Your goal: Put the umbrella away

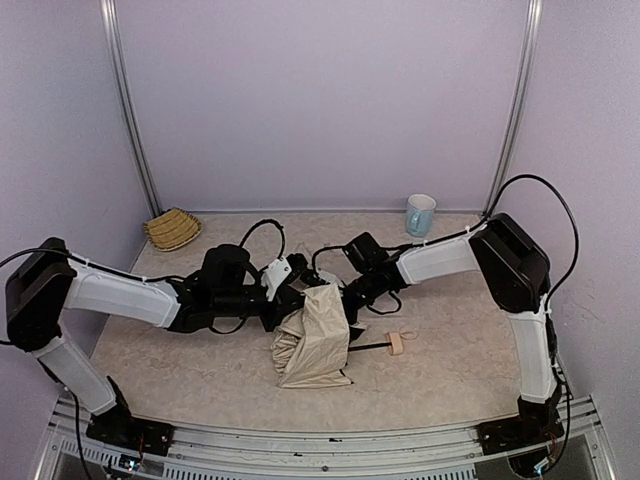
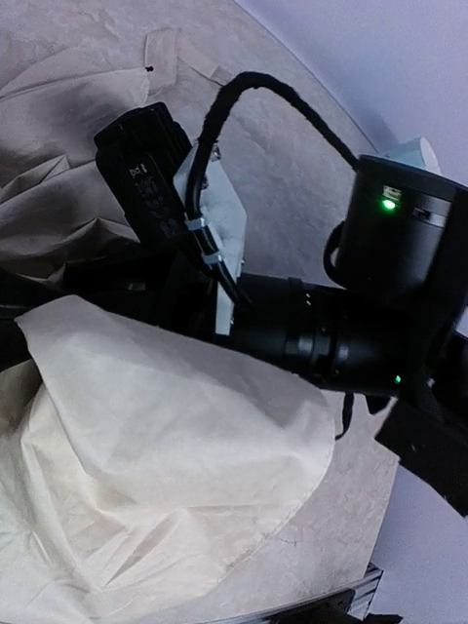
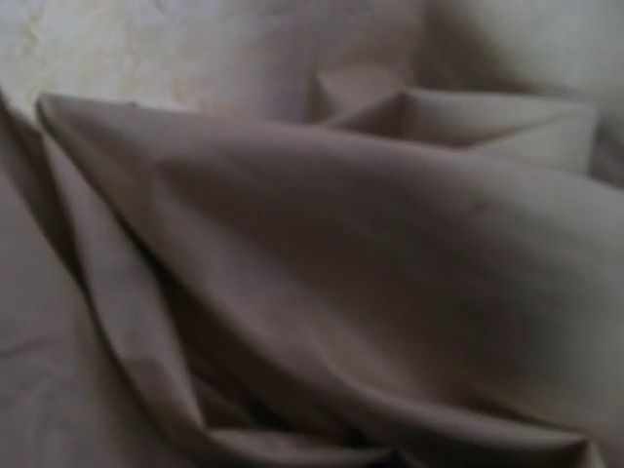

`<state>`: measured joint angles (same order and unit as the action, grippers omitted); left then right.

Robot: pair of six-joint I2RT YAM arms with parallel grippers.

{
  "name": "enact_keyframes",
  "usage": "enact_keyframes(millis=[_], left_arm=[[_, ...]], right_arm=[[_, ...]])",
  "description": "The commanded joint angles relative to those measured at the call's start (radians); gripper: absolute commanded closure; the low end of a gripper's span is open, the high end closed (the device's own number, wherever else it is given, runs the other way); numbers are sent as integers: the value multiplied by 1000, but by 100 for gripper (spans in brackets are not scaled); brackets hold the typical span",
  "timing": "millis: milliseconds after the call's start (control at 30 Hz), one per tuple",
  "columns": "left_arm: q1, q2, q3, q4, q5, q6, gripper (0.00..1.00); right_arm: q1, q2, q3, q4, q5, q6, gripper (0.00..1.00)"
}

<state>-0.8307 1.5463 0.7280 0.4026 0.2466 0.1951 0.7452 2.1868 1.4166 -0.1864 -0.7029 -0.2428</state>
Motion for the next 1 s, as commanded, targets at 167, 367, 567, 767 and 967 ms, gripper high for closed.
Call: enact_keyframes(millis=[167, 367, 567, 767, 967], left_arm=[[123, 257, 86, -102, 77, -99, 100], [125, 404, 155, -229, 77, -107, 100], [124, 476, 188, -274, 113, -94, 100], [123, 499, 205, -298, 143, -69, 100], [123, 514, 217, -326, 154, -43, 100]], right_arm=[[-81, -28, -141, 247, -195, 228, 79], [-139, -134, -283, 438, -253, 424, 80], [-158, -414, -406, 312, 41, 323, 72], [-41, -675, -527, 246, 344, 23, 49], [273, -747, -651, 257, 540, -396, 14]])
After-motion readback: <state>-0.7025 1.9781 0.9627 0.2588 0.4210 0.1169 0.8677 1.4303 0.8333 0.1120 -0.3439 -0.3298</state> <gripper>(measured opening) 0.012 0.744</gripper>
